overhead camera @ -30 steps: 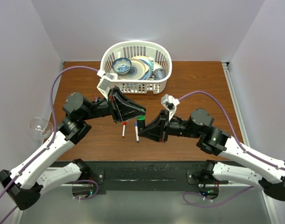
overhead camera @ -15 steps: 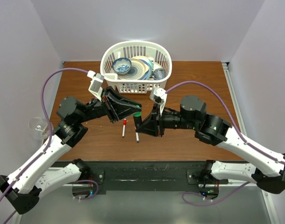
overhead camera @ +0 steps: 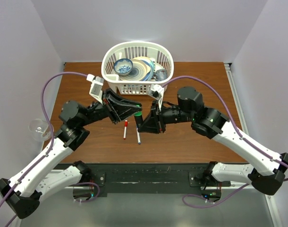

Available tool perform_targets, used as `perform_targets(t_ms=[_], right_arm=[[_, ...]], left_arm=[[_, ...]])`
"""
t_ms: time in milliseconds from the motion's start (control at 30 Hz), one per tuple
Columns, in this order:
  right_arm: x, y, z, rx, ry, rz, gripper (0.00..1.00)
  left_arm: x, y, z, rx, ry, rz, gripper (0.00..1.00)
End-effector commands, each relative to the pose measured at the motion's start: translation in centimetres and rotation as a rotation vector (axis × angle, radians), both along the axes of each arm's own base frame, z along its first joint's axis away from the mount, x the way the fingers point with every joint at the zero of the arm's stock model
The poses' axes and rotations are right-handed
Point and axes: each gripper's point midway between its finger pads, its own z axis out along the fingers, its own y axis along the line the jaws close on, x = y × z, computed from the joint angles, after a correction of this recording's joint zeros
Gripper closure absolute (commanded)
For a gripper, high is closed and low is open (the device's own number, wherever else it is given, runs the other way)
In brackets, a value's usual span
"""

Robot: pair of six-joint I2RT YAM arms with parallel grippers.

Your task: Insert the pens into the pen caps

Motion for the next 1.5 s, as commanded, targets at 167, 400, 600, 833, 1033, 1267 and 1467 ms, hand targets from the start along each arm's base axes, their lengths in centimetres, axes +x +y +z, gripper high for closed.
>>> perform_targets(t_ms=[167,400,600,833,1033,1267,1467], right_arm=[[3.1,-3.4,21.2,0.605,-0.446,-0.186,1.0],[2.2,-3.1,21.5,0.608,-0.45,-0.123,1.0],[1.6,-3.4,21.8,0.591,-0.491,-0.103,1.0],[2.8,-2.1,21.1,0.58,-0.471,-0.095,1.0],[4.0,-1.8,21.6,0.584,-0.486,-0.142,1.0],[5.3,-1.5,21.7,0.573,-0.479,-0.188,1.0],[7.3,-0.9,21.6,0.52,-0.492,-0.246,1.0]], left_arm=[[-8.5,-0.1,-9.1,0.265,0.304,-0.478,1.0],[-10.5,0.6,-9.6,0.226,0.315,-0.555,1.0],[-11.0,0.9,-10.8,0.261,0.377,-0.572,1.0],[-11.4,0.8,-11.4,0.257,0.45,-0.583,1.0],[-11.2,0.6,-10.3,0.16,0.517,-0.57,1.0],[-10.1,0.1,-12.0,0.238,0.575,-0.501,1.0],[-10.4,0.5,-13.9,0.357,0.572,-0.482,1.0]])
